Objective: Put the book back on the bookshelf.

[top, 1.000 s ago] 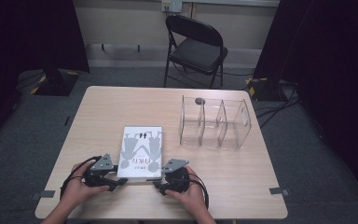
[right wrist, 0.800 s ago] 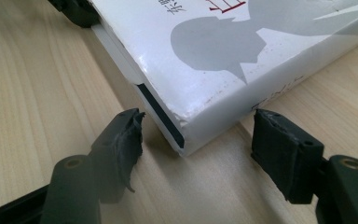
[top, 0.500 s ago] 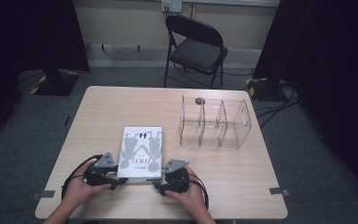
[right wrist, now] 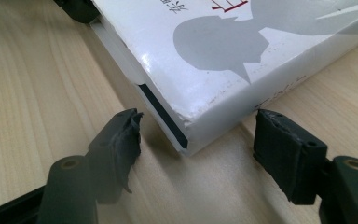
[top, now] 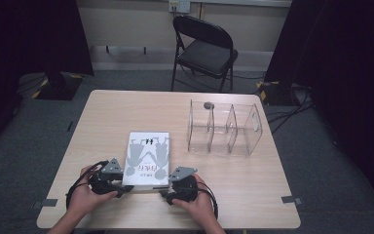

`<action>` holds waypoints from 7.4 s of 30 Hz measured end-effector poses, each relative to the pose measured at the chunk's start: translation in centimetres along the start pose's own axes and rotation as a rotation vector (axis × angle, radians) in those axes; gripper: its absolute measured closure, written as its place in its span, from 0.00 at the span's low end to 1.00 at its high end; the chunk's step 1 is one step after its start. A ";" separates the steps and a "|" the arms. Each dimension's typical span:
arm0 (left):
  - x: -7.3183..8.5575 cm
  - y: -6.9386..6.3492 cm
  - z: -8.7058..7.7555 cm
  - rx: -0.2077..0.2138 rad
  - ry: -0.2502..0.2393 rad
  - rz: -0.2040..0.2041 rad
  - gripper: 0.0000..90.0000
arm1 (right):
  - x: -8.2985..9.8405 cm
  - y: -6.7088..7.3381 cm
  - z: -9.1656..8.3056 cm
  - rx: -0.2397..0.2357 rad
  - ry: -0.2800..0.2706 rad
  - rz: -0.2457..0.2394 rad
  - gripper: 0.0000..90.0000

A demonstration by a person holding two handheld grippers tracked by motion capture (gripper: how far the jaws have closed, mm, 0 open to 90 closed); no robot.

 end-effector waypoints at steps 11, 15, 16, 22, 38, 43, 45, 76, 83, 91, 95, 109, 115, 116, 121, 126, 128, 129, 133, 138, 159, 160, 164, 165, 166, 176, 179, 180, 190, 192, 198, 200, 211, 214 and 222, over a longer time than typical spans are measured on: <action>-0.8 0.0 -0.9 0.061 0.000 -0.052 0.70 | 0.0 0.1 0.1 -0.006 0.005 -0.001 0.31; -1.0 0.1 -1.0 0.065 -0.003 -0.046 0.70 | -0.1 0.1 0.1 -0.007 0.005 -0.004 0.31; -1.0 0.1 -1.0 0.060 0.003 -0.042 0.70 | -0.1 0.1 0.1 -0.010 0.006 -0.005 0.30; -1.4 0.2 -1.3 0.060 -0.009 -0.030 0.70 | -0.1 0.1 0.1 -0.012 0.005 -0.010 0.30; -1.7 0.1 -1.7 0.063 -0.034 -0.033 0.71 | -0.1 0.3 0.3 -0.009 0.013 -0.009 0.23; -1.8 -0.1 -1.7 0.076 -0.042 -0.043 0.71 | -0.1 0.3 0.4 -0.004 0.016 -0.004 0.20; -1.9 -0.1 -1.6 0.089 -0.045 -0.041 0.71 | -0.2 0.3 0.5 0.007 0.025 0.002 0.17; -2.7 -0.3 -1.8 0.123 -0.052 -0.057 0.72 | -2.4 1.1 -1.2 0.086 -0.015 -0.055 0.14; -3.1 -0.4 -1.8 0.133 -0.045 -0.057 0.72 | -4.0 1.4 -1.0 0.096 -0.022 -0.082 0.14; -3.5 -0.5 -1.8 0.140 -0.039 -0.053 0.73 | -4.9 1.9 0.0 0.092 -0.020 -0.111 0.14; -3.5 -0.5 -1.8 0.145 -0.042 -0.055 0.73 | -5.1 1.9 0.2 0.088 -0.029 -0.111 0.14; -3.6 -0.5 -1.9 0.139 -0.034 -0.051 0.73 | -5.6 2.0 0.8 0.121 -0.005 -0.160 0.14; -3.7 -0.6 -1.9 0.137 -0.026 -0.049 0.73 | -5.6 2.1 1.1 0.134 -0.015 -0.164 0.12; -3.7 -0.6 -1.9 0.136 -0.027 -0.051 0.73 | -5.6 2.1 1.1 0.134 -0.015 -0.164 0.12; -3.7 -0.6 -1.9 0.137 -0.031 -0.052 0.73 | -5.7 2.1 1.2 0.144 -0.019 -0.160 0.11; -3.8 -0.6 -2.1 0.138 -0.029 -0.052 0.73 | -5.8 1.9 1.4 0.158 -0.025 -0.141 0.11; -3.8 -0.6 -2.1 0.136 -0.029 -0.050 0.73 | -5.8 1.9 1.5 0.159 -0.026 -0.132 0.11; -3.8 -0.6 -2.1 0.138 -0.029 -0.052 0.73 | -5.9 1.8 1.5 0.160 -0.027 -0.135 0.11; -3.8 -0.6 -2.0 0.137 -0.029 -0.054 0.73 | -5.9 1.8 1.6 0.171 -0.024 -0.134 0.11; -3.8 -0.6 -2.1 0.136 -0.024 -0.055 0.73 | -5.8 2.0 1.8 0.192 -0.027 -0.147 0.10; -4.0 -0.8 -2.2 0.128 -0.024 -0.066 0.73 | -5.8 2.3 2.0 0.221 -0.008 -0.182 0.10; -4.1 -0.8 -2.2 0.123 -0.021 -0.062 0.73 | -5.8 2.4 2.0 0.226 -0.007 -0.180 0.10; -4.0 -0.8 -2.1 0.122 -0.021 -0.067 0.74 | -5.7 2.5 2.2 0.244 -0.012 -0.187 0.09; -4.0 -0.8 -2.1 0.120 -0.018 -0.063 0.74 | -5.7 2.6 2.2 0.250 -0.012 -0.188 0.09; -4.0 -0.8 -2.1 0.123 -0.019 -0.068 0.74 | -5.7 2.7 2.3 0.261 -0.012 -0.197 0.09; -4.4 -0.7 -2.2 0.143 -0.092 -0.025 0.64 | -6.6 2.5 0.8 0.256 0.016 -0.270 0.43; -4.1 -0.2 -1.9 0.103 -0.111 -0.001 0.41 | -6.8 2.4 0.4 0.262 0.028 -0.295 0.49; -3.9 0.0 -1.9 0.100 -0.108 -0.002 0.41 | -6.9 2.3 0.2 0.266 0.026 -0.296 0.50; -1.9 1.9 -1.4 0.054 -0.070 0.093 0.30 | -7.7 1.4 -1.5 0.249 0.055 -0.294 0.60; -1.8 2.1 -1.4 0.049 -0.071 0.104 0.29 | -7.7 1.3 -1.6 0.253 0.061 -0.295 0.61; -0.8 2.4 -0.7 0.066 -0.032 0.107 0.26 | -8.4 0.8 -2.5 0.251 0.064 -0.255 0.64; -0.7 2.2 -0.3 0.053 -0.043 0.121 0.26 | -8.8 0.7 -2.8 0.254 0.071 -0.246 0.65; -0.4 2.4 0.3 0.031 -0.036 0.120 0.23 | -10.7 -0.2 -4.3 0.248 0.099 -0.224 0.68; -0.6 2.3 0.6 0.008 -0.036 0.128 0.24 | -11.1 -0.2 -4.6 0.239 0.107 -0.220 0.68; -1.7 2.2 1.1 -0.042 -0.053 0.170 0.24 | -12.1 -0.1 -5.0 0.215 0.127 -0.207 0.68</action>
Point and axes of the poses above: each handheld gripper's, and its own axes: z roughly forward along the jaws, x roughly out of its underside, y roughly to its left, the point moved 4 cm from there along z, roughly forward along the jaws, and after that the axes turned 2 degrees about z, right-handed, at the moved point
